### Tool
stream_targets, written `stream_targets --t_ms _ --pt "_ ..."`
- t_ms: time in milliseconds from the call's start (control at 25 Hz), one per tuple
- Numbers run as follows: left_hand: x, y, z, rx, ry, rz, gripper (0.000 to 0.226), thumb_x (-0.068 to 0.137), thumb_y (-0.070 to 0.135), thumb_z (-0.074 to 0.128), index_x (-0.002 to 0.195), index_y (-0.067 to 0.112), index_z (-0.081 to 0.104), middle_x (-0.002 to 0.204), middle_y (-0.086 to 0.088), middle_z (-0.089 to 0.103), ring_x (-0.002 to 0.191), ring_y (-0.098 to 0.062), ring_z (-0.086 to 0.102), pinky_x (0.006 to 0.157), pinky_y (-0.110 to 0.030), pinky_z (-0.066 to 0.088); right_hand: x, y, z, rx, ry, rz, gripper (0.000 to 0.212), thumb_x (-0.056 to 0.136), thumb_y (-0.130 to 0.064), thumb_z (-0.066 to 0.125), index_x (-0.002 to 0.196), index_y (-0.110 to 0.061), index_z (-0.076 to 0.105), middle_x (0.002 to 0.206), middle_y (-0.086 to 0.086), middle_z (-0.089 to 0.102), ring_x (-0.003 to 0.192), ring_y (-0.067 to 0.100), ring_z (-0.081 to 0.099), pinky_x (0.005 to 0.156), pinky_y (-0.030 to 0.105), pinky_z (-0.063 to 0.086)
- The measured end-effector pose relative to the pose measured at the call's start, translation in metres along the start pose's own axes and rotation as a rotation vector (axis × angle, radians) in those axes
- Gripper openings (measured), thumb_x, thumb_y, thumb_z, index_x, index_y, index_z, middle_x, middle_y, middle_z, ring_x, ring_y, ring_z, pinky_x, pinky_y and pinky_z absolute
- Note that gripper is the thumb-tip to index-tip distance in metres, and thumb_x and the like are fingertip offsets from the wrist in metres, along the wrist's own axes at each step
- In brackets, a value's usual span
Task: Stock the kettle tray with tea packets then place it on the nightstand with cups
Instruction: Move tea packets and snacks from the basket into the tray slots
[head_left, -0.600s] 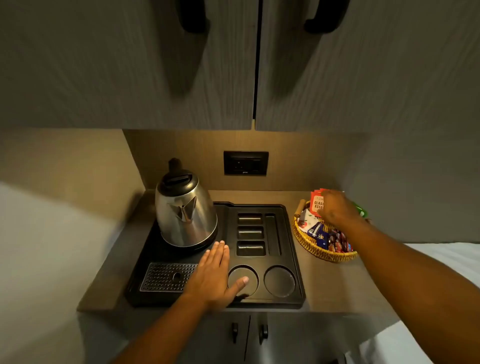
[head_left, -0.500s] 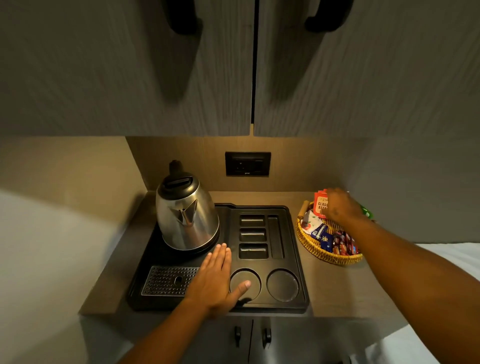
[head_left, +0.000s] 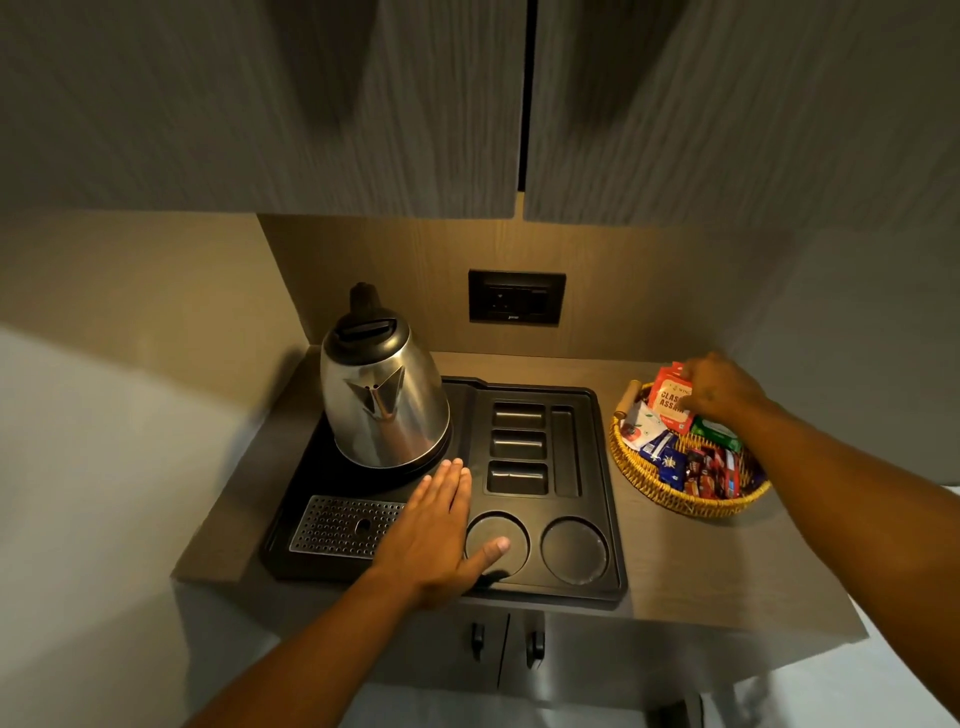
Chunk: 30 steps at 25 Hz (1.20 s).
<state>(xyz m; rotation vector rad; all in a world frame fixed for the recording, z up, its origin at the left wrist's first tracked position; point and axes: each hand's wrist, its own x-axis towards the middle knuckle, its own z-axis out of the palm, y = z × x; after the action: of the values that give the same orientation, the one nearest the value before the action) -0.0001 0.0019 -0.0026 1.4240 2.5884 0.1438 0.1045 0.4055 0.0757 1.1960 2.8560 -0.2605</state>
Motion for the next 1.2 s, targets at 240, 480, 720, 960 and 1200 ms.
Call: stream_targets --t_ms 240,480,720,960,1200 --pt "-0.002 0.002 -0.003 0.009 -0.001 -0.002 0.102 0.083 0.085 0.005 0.154 0.013 -0.010 0.162 -0.007 -0.014 0.147 -0.017 -0.020 0.122 -0.039 -0.006 0.002 -0.007 -0.041 0.221 -0.127 0.059 0.010 0.082 -0.009 0.071 0.080 -0.013 0.062 0.086 0.009 0.065 0.082 0.026 0.065 0.066 0.033 0.050" --pt "-0.001 0.006 0.000 0.007 0.019 0.012 0.102 0.086 0.083 0.008 0.155 0.010 -0.006 0.163 -0.009 -0.011 0.148 -0.019 -0.019 0.122 -0.041 -0.003 0.000 -0.053 -0.087 0.342 -0.130 -0.223 0.016 0.079 -0.007 0.073 0.080 -0.018 0.063 0.081 0.004 0.068 0.075 0.016 0.066 0.056 0.024 0.045" --pt "-0.002 0.005 -0.001 -0.015 0.020 0.011 0.100 0.087 0.082 0.011 0.155 0.010 -0.005 0.163 -0.008 -0.010 0.148 -0.018 -0.018 0.122 -0.041 -0.003 0.004 -0.160 -0.006 0.434 -0.271 -0.297 0.012 0.081 -0.009 0.073 0.081 -0.016 0.062 0.092 0.000 0.065 0.089 0.015 0.060 0.064 0.023 0.048" --pt "-0.003 0.002 -0.001 -0.020 0.018 0.002 0.099 0.088 0.081 0.012 0.155 0.011 -0.006 0.164 -0.008 -0.010 0.148 -0.018 -0.018 0.122 -0.041 -0.003 0.017 -0.176 0.027 0.509 -0.297 -0.234 0.011 0.081 -0.014 0.073 0.082 -0.017 0.062 0.082 -0.004 0.065 0.090 0.018 0.065 0.058 0.021 0.046" --pt "-0.002 0.004 -0.001 -0.024 0.009 -0.001 0.100 0.086 0.082 0.010 0.155 0.012 -0.009 0.163 -0.006 -0.012 0.147 -0.017 -0.021 0.122 -0.040 -0.006 0.012 -0.172 0.041 0.477 -0.240 -0.193 0.029 0.076 -0.014 0.079 0.098 -0.014 0.060 0.106 0.011 0.068 0.100 0.026 0.066 0.080 0.036 0.056"
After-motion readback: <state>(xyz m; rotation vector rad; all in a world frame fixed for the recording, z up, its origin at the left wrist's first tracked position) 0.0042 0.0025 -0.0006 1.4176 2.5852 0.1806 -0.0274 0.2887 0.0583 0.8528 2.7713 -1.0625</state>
